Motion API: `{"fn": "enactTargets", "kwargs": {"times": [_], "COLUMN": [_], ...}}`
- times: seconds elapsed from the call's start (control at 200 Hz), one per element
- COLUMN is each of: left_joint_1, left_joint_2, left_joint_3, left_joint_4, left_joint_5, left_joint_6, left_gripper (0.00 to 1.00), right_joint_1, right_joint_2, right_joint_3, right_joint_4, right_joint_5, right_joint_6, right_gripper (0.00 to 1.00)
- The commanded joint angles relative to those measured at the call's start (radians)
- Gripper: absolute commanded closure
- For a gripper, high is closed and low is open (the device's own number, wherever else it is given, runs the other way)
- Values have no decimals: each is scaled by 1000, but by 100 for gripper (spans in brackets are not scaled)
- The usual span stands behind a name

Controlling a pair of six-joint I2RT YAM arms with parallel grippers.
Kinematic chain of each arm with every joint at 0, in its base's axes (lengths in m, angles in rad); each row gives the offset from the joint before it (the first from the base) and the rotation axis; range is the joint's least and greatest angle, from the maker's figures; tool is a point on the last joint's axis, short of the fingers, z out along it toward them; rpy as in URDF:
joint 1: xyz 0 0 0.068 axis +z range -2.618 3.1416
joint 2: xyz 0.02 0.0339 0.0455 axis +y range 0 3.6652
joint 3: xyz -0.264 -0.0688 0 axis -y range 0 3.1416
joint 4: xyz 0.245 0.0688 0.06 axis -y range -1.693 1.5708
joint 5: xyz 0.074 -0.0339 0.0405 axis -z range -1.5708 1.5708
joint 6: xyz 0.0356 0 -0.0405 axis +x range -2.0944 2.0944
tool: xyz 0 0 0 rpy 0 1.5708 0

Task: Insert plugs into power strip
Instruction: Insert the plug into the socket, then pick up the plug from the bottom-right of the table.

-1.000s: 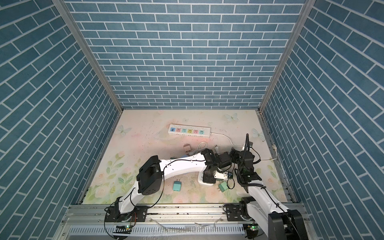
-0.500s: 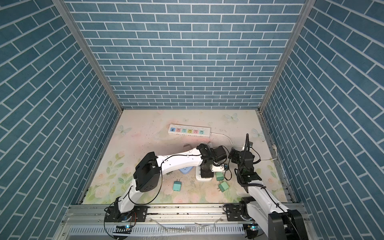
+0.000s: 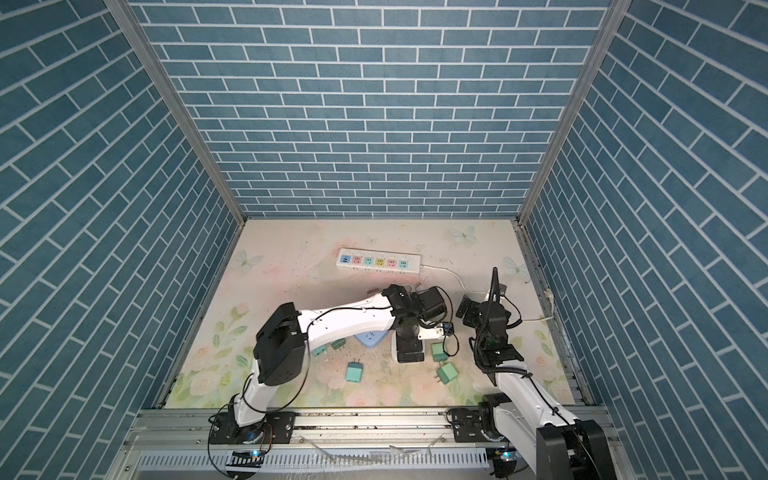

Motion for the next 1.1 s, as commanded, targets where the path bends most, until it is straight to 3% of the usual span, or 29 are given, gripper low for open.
{"fn": "enactTargets", "kwargs": {"times": [0.0,0.225,0.335,0.425,0.515,0.595,0.68,0.76,0.86,1.01,1.095], "left_joint_1": [1,18,121,242,338,373,375,375,377,377,377], "left_joint_2": [-175,-633,-866,-1059,-1228,-1343,-1410,-1450,-1452,-1459,-1456], "left_joint_3": [-89,-530,-725,-879,-1005,-1083,-1173,-1234,-1245,-1345,-1326], "left_joint_4": [91,431,475,470,458,435,449,474,427,468,438], "left_joint_5": [-8,-265,-326,-342,-300,-370,-491,-567,-657,-603,-598], "left_joint_6": [-43,-267,-451,-573,-581,-610,-656,-662,-758,-816,-819], "left_gripper": [0,0,0,1,1,1,0,0,0,0,1], "right_joint_1": [-6,-5,-6,-7,-6,-4,7,57,223,426,505], "right_joint_2": [-18,-11,-82,-192,-299,-341,-309,-227,-188,-197,-193], "right_joint_3": [21,37,43,46,79,129,195,269,318,318,311], "right_joint_4": [-6,-46,-112,-194,-324,-450,-574,-715,-866,-997,-1062], "right_joint_5": [23,73,76,2,-139,-233,-345,-367,-186,-18,48], "right_joint_6": [33,64,66,94,134,206,251,246,245,332,375], "right_gripper": [1,1,2,2,1,1,1,13,24,30,32]}}
